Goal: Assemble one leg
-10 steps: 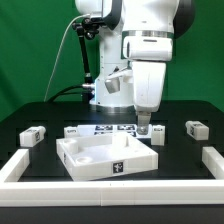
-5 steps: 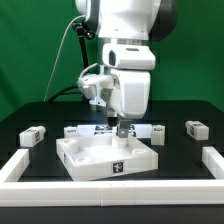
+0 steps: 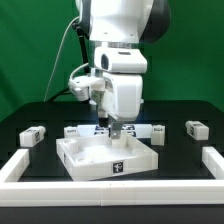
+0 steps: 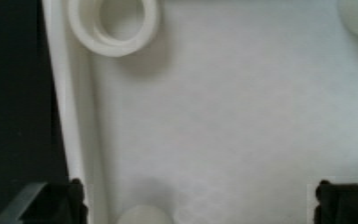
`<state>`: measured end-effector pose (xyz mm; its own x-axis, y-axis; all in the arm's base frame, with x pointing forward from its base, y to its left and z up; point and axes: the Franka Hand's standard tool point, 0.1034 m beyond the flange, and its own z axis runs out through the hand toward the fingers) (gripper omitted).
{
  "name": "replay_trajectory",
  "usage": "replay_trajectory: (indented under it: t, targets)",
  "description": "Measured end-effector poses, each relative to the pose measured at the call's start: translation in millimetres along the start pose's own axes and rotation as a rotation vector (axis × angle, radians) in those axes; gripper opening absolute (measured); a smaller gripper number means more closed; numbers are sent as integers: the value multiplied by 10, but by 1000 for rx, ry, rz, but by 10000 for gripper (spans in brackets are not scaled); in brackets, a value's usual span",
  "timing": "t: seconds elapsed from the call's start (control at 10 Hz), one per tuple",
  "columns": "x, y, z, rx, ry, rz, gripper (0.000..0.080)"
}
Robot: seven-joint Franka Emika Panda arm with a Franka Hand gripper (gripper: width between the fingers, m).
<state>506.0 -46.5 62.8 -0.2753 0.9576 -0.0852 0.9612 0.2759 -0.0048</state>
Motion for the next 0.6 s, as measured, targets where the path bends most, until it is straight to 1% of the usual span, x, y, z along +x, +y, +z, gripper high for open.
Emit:
replay_trajectory:
  t: [0.1,0.2,0.3,0.4,0.6]
  targets:
    - [-27,-166,50,8,6,10,650]
    - [-7,-331,96,18,14,25,650]
    - [51,-522,166,38,25,34,650]
    - [83,-584,202,51,30,46,650]
    - [78,-674,346,79,41,54,650]
